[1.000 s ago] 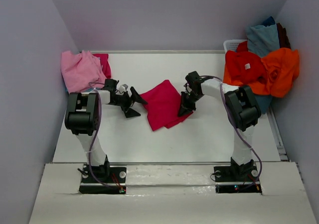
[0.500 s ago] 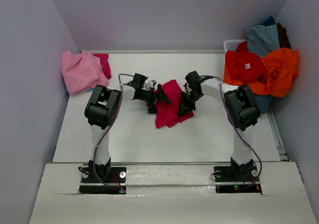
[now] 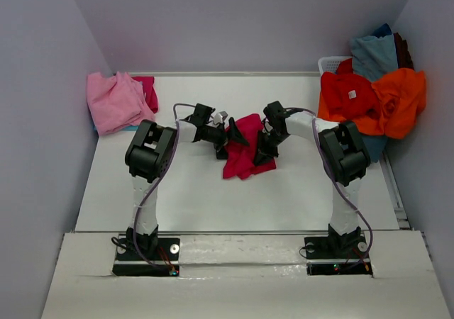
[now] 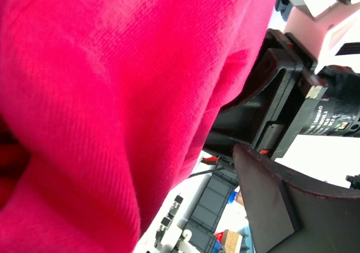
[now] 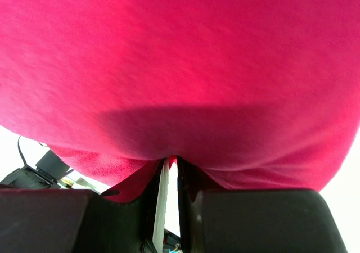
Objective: Fold and stack the t-shirts
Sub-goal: Neatly place the folded tshirt to the corner
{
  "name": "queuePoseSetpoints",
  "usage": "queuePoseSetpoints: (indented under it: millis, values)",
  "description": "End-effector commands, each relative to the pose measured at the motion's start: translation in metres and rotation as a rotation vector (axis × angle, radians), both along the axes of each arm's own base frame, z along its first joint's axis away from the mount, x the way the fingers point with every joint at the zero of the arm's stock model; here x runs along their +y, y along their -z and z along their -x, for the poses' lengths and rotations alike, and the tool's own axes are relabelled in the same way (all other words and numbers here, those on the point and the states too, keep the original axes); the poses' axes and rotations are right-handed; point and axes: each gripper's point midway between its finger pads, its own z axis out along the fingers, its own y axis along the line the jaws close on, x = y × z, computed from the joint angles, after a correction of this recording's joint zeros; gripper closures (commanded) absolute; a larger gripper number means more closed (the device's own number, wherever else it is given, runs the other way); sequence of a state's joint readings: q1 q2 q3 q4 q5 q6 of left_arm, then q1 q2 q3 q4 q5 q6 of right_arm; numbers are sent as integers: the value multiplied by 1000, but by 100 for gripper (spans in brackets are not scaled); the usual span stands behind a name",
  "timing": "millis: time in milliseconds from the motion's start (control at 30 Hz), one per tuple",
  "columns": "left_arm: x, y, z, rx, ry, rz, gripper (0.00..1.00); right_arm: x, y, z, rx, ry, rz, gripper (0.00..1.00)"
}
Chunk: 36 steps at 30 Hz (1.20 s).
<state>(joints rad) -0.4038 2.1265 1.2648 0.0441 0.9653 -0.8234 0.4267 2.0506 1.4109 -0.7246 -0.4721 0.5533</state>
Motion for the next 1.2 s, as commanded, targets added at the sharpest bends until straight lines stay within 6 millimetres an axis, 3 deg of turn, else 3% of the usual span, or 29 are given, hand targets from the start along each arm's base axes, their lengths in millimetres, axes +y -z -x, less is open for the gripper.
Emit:
queuePoseSetpoints:
  millis: [0, 267, 367, 567, 767, 833, 867, 967, 1067, 1167]
  values:
    - [-2, 45, 5, 74, -12, -79, 1, -1, 11, -1, -20, -21, 21, 83]
    - [-19, 51, -1, 75, 17, -82, 2, 0, 11, 2, -23, -26, 9, 83]
    - [-27, 55, 6, 84, 46, -78, 9, 1, 13, 2, -21, -27, 6, 83]
    - [-34, 65, 24, 112, 80, -88, 34, 1, 13, 1, -25, -28, 5, 83]
    - [-27, 74, 33, 148, 88, -123, 36, 3, 12, -1, -27, -26, -2, 83]
    - [-30, 75, 36, 147, 98, -124, 43, 3, 12, -2, -29, -26, -5, 83]
    - [-30, 75, 36, 147, 98, -124, 57, 3, 11, -2, -31, -28, -5, 83]
    - [-30, 78, 36, 146, 99, -128, 82, 4, 11, -3, -32, -29, -7, 83]
    - [-30, 79, 34, 138, 107, -131, 94, 4, 9, -3, -35, -32, -9, 83]
    - [-27, 82, 30, 102, 121, -170, 94, 2, -1, -7, -72, -40, -2, 83]
